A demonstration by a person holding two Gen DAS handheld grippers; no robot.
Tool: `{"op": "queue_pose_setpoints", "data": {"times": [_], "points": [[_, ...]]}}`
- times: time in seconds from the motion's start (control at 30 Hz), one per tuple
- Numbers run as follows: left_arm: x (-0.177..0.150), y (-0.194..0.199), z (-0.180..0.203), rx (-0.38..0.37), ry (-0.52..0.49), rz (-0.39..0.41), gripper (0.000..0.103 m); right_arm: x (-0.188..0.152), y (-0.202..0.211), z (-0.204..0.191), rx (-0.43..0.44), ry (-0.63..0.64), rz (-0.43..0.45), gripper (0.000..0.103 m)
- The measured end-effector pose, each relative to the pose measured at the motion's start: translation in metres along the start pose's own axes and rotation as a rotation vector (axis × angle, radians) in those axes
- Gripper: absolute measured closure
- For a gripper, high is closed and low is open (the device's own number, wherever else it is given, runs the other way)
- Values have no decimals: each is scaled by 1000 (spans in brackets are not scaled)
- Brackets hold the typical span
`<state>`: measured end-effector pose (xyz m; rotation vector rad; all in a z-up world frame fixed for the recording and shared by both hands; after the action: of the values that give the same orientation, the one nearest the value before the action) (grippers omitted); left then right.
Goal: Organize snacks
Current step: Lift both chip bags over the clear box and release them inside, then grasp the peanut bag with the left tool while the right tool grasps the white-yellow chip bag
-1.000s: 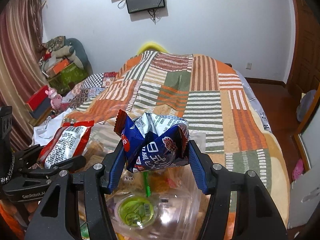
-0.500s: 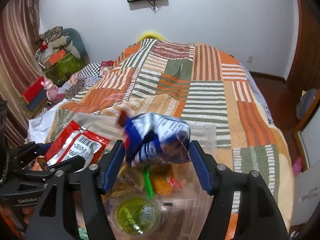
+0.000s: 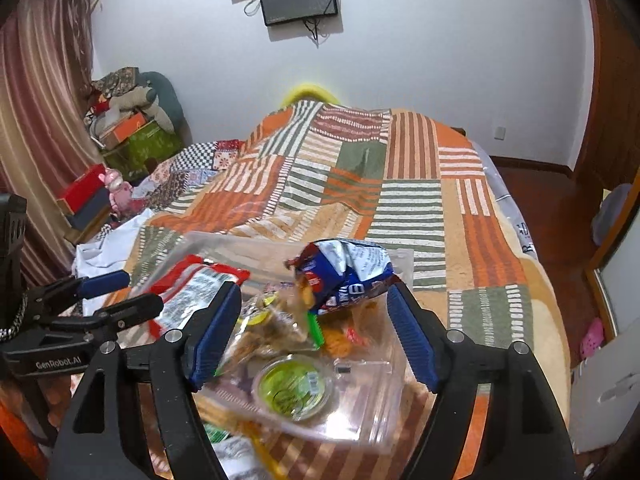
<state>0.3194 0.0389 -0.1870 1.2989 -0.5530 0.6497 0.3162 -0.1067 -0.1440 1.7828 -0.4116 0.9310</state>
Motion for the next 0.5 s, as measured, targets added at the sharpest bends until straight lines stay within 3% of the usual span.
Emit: {"op": "queue_pose_setpoints", "data": {"times": [0.5], "points": [[-34,74,11,7,-60,54,10,-35,49,-34,31,78,12,23]]}}
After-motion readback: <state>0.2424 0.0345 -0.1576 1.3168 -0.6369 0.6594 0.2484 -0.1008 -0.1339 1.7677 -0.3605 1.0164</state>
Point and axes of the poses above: each gripper's, at about its wrist camera, not at the fingertips, and y roughly against the way its jaws point, z to its right, x to its top, the point moved 10 cm from there along -y, roughly the way its jaws point, and after that the axes turned 3 degrees about z, right-handed, at the moved point
